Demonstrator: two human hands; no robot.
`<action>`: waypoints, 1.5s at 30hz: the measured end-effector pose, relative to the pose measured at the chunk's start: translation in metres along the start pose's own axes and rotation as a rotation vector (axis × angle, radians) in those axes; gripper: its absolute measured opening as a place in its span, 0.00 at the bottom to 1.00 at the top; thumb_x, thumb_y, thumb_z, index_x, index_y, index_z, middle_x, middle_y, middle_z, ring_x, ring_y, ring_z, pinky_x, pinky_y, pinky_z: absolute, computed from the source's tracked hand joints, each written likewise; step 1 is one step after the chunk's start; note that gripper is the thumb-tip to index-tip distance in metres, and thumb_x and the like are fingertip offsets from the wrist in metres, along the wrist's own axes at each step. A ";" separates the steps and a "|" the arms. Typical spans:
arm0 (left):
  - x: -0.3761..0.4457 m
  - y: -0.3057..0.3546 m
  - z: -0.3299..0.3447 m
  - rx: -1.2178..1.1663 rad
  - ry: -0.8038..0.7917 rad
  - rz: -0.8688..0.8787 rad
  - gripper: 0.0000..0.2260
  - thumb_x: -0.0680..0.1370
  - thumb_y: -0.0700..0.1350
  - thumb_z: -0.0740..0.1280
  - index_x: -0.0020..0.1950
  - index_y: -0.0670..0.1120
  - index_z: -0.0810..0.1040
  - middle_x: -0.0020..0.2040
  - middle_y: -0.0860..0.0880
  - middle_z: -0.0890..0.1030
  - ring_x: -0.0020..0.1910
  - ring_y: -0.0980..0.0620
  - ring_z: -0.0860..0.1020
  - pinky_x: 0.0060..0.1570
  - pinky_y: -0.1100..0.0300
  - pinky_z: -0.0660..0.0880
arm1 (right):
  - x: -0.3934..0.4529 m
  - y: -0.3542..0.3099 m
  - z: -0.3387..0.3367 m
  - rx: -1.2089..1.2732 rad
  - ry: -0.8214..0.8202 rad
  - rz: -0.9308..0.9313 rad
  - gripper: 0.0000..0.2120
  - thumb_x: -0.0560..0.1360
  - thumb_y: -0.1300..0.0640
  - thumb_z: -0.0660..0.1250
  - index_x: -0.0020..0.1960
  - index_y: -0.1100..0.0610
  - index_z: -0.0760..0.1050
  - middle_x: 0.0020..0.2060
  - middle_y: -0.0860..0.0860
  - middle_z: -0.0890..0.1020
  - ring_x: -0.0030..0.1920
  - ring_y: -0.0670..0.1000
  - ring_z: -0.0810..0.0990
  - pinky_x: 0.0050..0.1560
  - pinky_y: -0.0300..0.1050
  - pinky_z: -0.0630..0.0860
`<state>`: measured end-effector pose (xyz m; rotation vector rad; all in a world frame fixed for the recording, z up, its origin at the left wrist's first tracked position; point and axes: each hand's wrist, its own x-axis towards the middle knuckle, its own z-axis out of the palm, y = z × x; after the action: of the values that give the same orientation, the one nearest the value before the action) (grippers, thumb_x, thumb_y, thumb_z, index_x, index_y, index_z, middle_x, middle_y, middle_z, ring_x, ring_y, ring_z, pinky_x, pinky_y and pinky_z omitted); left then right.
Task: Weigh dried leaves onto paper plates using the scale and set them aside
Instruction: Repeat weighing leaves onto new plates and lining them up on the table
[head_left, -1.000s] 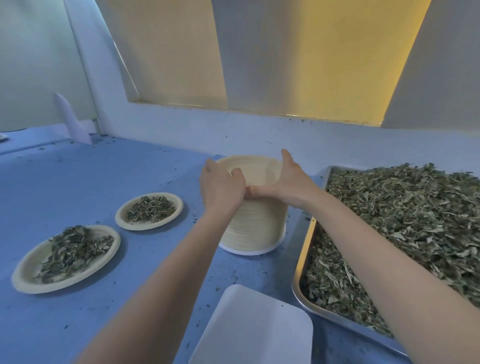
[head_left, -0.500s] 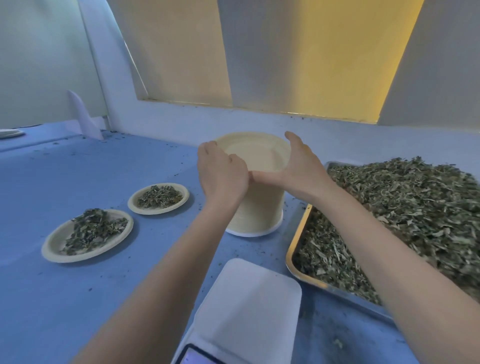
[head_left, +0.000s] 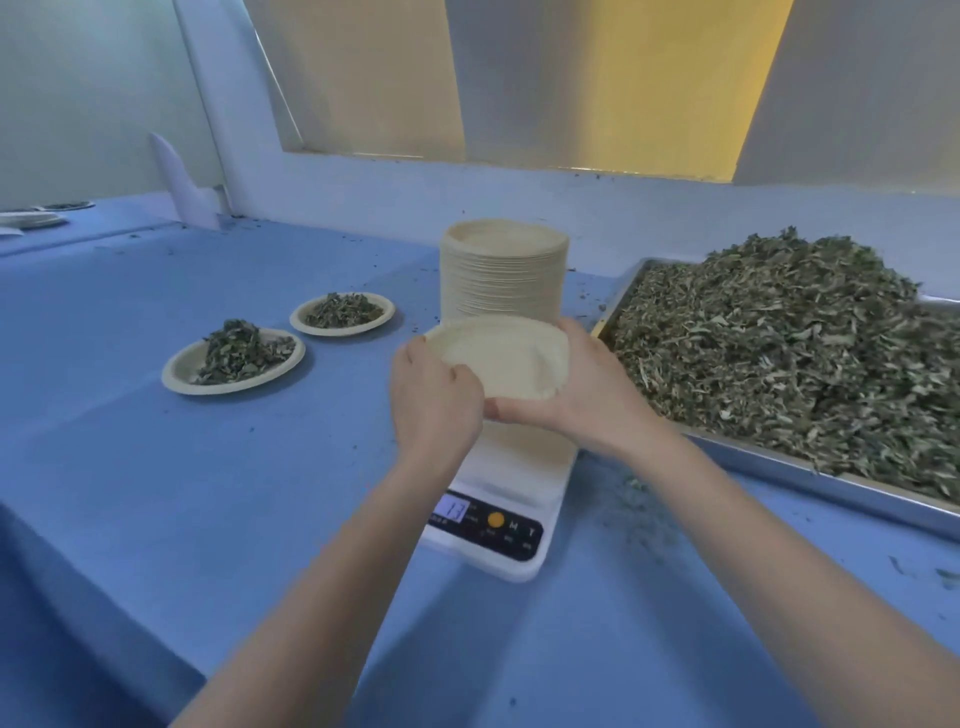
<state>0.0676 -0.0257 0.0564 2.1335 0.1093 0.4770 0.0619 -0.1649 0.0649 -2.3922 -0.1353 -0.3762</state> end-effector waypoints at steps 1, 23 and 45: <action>-0.006 -0.006 0.000 0.002 -0.037 -0.035 0.24 0.77 0.37 0.55 0.74 0.39 0.57 0.72 0.42 0.64 0.69 0.44 0.65 0.63 0.54 0.63 | -0.007 0.003 0.004 -0.023 -0.019 0.018 0.51 0.49 0.28 0.74 0.65 0.52 0.66 0.59 0.50 0.75 0.60 0.53 0.73 0.59 0.54 0.73; -0.003 -0.007 -0.022 0.080 -0.107 -0.012 0.20 0.78 0.44 0.58 0.70 0.45 0.66 0.69 0.45 0.69 0.69 0.46 0.64 0.64 0.53 0.64 | -0.026 0.002 0.001 -0.164 -0.157 0.034 0.62 0.53 0.25 0.68 0.77 0.51 0.50 0.72 0.54 0.63 0.73 0.55 0.59 0.72 0.56 0.58; 0.001 -0.049 -0.026 -0.151 -0.094 -0.240 0.18 0.78 0.39 0.56 0.68 0.45 0.70 0.65 0.47 0.74 0.60 0.48 0.73 0.54 0.57 0.68 | -0.038 0.036 0.000 -0.194 -0.252 0.006 0.58 0.53 0.28 0.72 0.75 0.51 0.54 0.68 0.51 0.63 0.71 0.54 0.58 0.71 0.56 0.58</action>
<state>0.0634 0.0225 0.0302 1.9600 0.2645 0.2354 0.0329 -0.1914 0.0302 -2.6243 -0.2141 -0.0864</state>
